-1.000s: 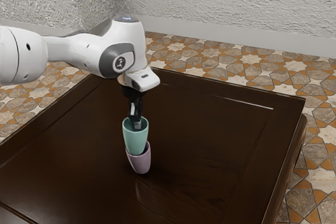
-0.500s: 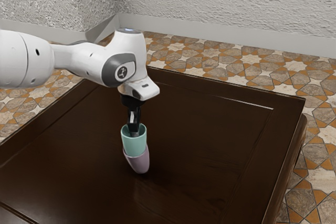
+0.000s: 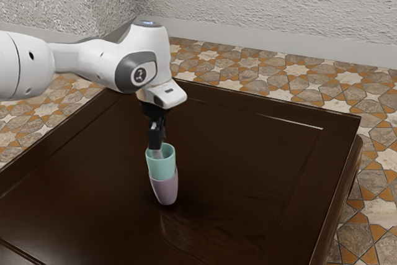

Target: Place the left cup onto the right cup

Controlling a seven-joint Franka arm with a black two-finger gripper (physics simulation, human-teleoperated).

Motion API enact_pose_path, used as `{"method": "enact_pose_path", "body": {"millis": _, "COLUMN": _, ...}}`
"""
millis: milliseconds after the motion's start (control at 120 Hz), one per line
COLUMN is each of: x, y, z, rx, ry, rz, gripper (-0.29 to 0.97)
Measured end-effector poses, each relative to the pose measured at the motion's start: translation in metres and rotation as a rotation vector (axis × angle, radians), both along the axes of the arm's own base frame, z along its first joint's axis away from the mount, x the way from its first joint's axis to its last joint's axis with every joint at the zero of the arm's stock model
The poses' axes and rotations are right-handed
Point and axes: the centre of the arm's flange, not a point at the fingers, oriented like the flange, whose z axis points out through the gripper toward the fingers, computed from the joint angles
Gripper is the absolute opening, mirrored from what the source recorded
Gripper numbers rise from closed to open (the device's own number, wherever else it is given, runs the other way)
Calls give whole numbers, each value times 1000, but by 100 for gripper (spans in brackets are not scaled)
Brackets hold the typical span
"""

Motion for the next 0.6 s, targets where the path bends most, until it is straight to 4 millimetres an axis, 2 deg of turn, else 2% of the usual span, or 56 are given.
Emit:
{"method": "enact_pose_path", "body": {"millis": 125, "x": 0, "y": 5, "z": 13, "rx": 22, "ry": -11, "rz": -6, "gripper": 65}}
{"method": "enact_pose_path", "body": {"millis": 317, "x": 4, "y": 10, "z": 51, "rx": 54, "ry": -61, "rz": -18, "gripper": 67}}
{"method": "enact_pose_path", "body": {"millis": 492, "x": 15, "y": 49, "z": 101, "rx": 64, "ry": -103, "rz": 53, "gripper": 67}}
{"method": "enact_pose_path", "body": {"millis": 600, "x": 12, "y": 77, "z": 126, "rx": 70, "ry": -106, "rz": 102, "gripper": 68}}
